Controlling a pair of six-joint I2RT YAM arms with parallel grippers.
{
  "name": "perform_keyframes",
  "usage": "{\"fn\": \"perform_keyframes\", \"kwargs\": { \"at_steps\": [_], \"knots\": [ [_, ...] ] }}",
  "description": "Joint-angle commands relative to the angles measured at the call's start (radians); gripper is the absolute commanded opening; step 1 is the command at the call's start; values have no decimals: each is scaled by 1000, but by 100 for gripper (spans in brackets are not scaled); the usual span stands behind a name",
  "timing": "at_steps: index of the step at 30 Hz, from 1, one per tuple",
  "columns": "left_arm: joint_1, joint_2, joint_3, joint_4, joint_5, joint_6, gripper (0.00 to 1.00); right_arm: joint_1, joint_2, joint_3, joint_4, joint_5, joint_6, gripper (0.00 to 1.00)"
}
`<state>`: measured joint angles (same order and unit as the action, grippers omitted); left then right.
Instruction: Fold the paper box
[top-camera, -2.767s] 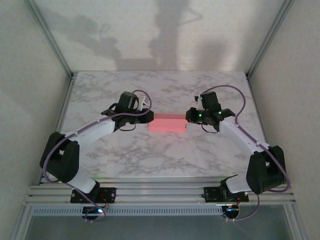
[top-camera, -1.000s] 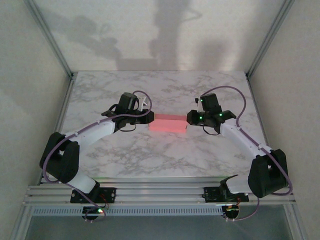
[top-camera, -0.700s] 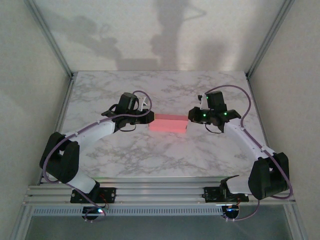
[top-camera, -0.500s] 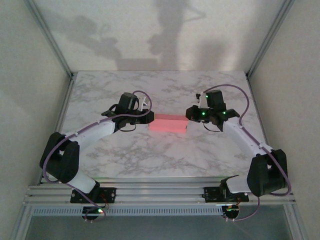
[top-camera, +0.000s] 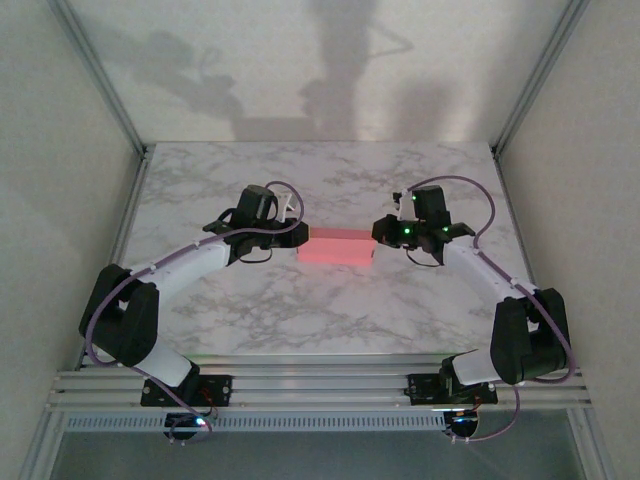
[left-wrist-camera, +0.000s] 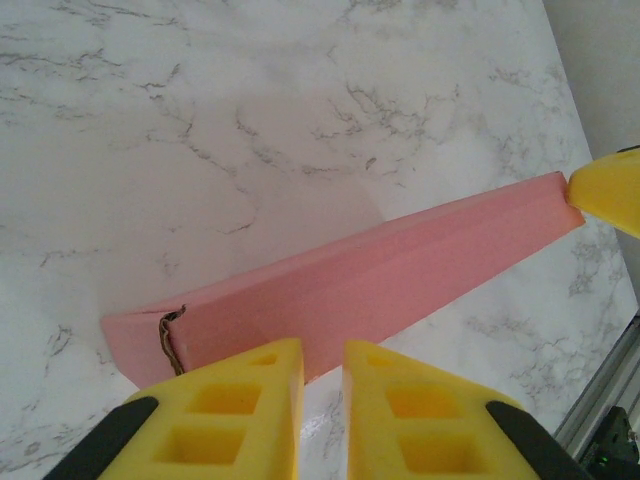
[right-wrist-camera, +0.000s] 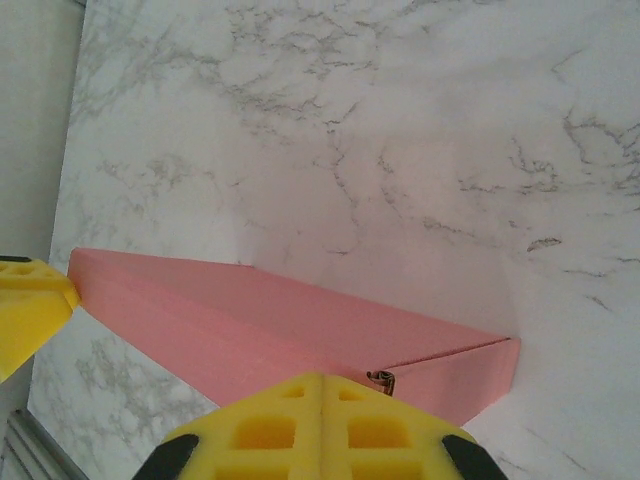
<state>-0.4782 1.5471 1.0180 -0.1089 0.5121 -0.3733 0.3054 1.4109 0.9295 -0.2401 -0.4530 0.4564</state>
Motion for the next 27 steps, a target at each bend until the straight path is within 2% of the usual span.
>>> {"fn": "perform_keyframes", "kwargs": {
  "at_steps": [1,6,11,20,27],
  "knots": [
    [-9,7,-10,-78,-10,8,20,0,23,-48,-94,62,-24,0],
    [2,-9,4,-50,21,-21,22,1,9,-34,-127,82,-53,0],
    [23,-35,23,-14,67,-54,31,0,-10,-58,-117,55,-73,0],
    [66,-80,31,71,115,-87,34,10,-12,-75,-87,5,-87,0],
    [75,-32,47,101,183,-90,34,17,-3,-60,-92,6,-89,0]
  ]
}}
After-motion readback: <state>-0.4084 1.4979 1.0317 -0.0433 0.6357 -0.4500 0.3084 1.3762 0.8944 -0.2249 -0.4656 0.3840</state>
